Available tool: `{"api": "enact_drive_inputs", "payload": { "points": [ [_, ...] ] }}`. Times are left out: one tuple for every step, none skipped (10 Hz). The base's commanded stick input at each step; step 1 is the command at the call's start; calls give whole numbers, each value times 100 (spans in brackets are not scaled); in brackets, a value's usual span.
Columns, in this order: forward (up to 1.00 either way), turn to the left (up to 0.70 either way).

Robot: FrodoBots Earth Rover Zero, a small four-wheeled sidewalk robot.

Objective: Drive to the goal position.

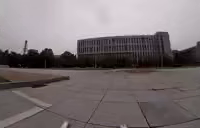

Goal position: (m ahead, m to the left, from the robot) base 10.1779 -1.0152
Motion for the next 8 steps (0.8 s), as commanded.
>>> {"api": "enact_drive_inputs", "payload": {
  "points": [
    [70, 0],
    [70, 0],
    [70, -2],
    [70, -3],
    [70, -20],
    [70, 0],
    [70, 0],
    [70, 0]
  ]
}}
